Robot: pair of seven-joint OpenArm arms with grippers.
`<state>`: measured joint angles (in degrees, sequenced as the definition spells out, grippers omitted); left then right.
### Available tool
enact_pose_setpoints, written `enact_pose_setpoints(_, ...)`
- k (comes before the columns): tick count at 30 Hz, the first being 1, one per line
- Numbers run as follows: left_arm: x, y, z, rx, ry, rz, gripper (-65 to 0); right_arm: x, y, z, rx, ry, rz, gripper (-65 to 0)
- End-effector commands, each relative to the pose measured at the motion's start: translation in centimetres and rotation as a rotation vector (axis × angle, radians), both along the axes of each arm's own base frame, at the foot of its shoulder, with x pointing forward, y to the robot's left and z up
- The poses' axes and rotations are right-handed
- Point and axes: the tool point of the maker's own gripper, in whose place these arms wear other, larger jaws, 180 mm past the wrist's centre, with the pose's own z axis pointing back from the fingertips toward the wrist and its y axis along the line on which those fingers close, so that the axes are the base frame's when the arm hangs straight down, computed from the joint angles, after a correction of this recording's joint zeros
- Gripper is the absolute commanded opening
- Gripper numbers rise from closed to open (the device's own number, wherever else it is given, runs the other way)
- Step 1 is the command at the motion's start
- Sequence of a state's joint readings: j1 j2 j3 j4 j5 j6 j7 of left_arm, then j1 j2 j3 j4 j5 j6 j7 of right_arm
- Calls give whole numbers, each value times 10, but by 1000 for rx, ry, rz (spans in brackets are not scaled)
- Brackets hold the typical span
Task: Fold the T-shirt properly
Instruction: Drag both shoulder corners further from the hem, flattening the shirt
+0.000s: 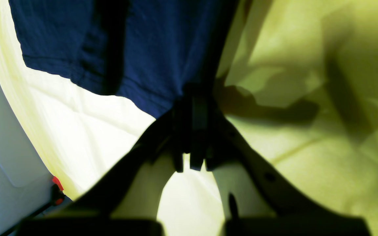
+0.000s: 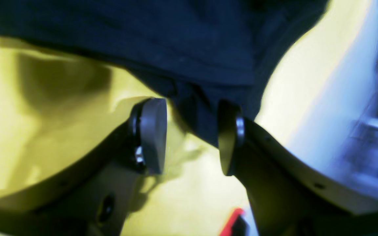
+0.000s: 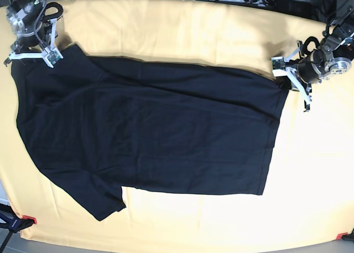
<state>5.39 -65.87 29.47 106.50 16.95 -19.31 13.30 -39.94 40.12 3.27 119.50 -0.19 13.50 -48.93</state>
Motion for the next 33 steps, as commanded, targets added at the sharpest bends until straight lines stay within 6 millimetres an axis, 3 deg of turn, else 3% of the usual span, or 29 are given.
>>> enact_pose_setpoints(1,9,8,11,25,-38,-2,-650,3,-2,3,1,0,14,-376)
enact_pose_setpoints(21,9,1,14,11,-44,-17,-650,18,27,2,138,-43,113,-359)
enact_pose_setpoints(27,8,-5,17,1,-49,-29,-650,28,14,-12,163,-5,81,-359)
enact_pose_setpoints(33,8,-6,18,-1,-50,-31,-650,25,9,-21,163,32,85,-372)
